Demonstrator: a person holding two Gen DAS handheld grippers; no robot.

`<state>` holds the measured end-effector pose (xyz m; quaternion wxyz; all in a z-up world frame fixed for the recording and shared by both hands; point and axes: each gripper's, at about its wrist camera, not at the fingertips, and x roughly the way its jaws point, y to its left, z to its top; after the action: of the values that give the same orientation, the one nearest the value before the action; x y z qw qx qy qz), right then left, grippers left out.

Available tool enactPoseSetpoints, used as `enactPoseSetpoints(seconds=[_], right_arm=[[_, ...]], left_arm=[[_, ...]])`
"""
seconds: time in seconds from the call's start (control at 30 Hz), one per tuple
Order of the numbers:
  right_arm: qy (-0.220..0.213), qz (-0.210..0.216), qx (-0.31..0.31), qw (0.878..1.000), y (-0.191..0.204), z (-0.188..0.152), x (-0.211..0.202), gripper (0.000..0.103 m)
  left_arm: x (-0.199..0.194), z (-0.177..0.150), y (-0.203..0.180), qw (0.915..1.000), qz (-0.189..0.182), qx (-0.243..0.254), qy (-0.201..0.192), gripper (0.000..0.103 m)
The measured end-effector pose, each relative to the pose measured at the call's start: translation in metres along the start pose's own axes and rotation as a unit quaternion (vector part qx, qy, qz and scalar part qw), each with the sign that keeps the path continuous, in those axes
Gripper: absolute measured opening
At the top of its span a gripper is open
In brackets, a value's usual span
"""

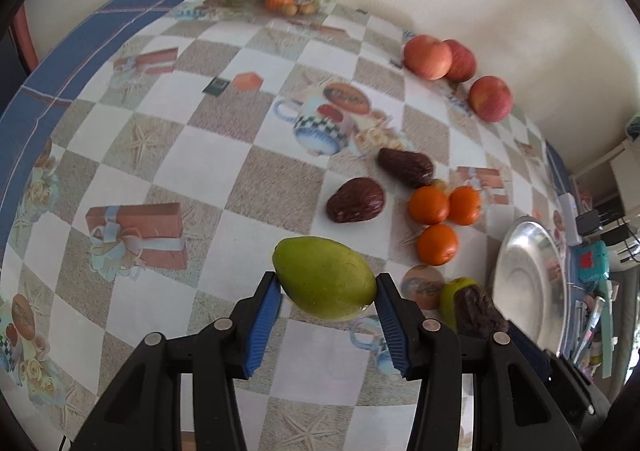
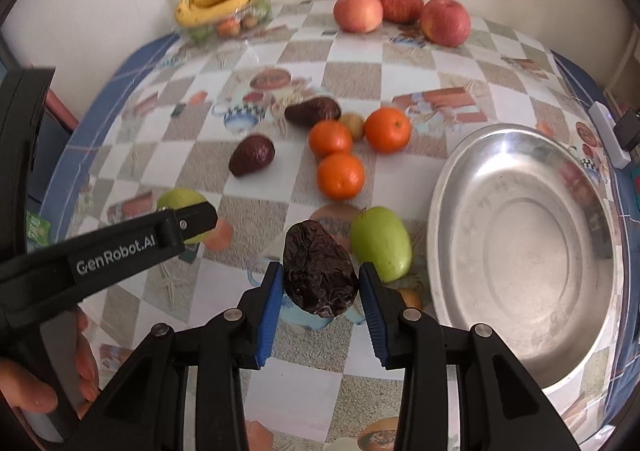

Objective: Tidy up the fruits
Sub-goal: 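Grasp the dark dried date with the right tool while the left tool grasps a green pear, then carry the date with the right tool into the steel bowl while the left tool drops the pear there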

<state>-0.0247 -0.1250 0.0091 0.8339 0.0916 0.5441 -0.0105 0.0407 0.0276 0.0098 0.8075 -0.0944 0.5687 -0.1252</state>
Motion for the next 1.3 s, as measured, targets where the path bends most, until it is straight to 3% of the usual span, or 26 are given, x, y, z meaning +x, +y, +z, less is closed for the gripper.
enactPoseSetpoints(seconds=[0.13, 0.3, 0.43, 0.63, 0.87, 1.03, 1.2, 1.3], right_arm=[[-0.029, 0.004, 0.029, 0.999, -0.011, 0.007, -0.013, 0.04], [-0.056, -0.054, 0.085, 0.993, -0.042, 0.012, -0.026, 0.04], [-0.043, -0.101, 0.145, 0.983, -0.077, 0.008, -0.028, 0.04], [-0.033, -0.109, 0.222, 0.968, -0.122, -0.002, -0.03, 0.04], [-0.04, -0.122, 0.258, 0.958, -0.149, -0.015, -0.043, 0.041], [-0.03, -0.116, 0.272, 0.955, -0.157, -0.016, -0.041, 0.041], [-0.026, -0.12, 0.268, 0.956, -0.154, -0.015, -0.04, 0.041], [-0.019, -0.123, 0.268, 0.955, -0.154, -0.017, -0.037, 0.043]], left_arm=[[-0.003, -0.004, -0.02, 0.9996, -0.02, 0.021, -0.004, 0.052], [-0.005, -0.017, -0.058, 0.9958, -0.041, 0.082, 0.001, 0.052], [0.0, -0.026, -0.085, 0.9912, -0.043, 0.125, -0.001, 0.052], [0.015, -0.041, -0.126, 0.9839, -0.066, 0.166, 0.009, 0.052], [0.037, -0.063, -0.166, 0.974, -0.09, 0.204, 0.04, 0.053], [0.032, -0.064, -0.17, 0.9706, -0.089, 0.222, 0.032, 0.06], [0.034, -0.057, -0.157, 0.9763, -0.07, 0.2, 0.045, 0.061], [0.036, -0.049, -0.141, 0.9816, -0.049, 0.175, 0.06, 0.073]])
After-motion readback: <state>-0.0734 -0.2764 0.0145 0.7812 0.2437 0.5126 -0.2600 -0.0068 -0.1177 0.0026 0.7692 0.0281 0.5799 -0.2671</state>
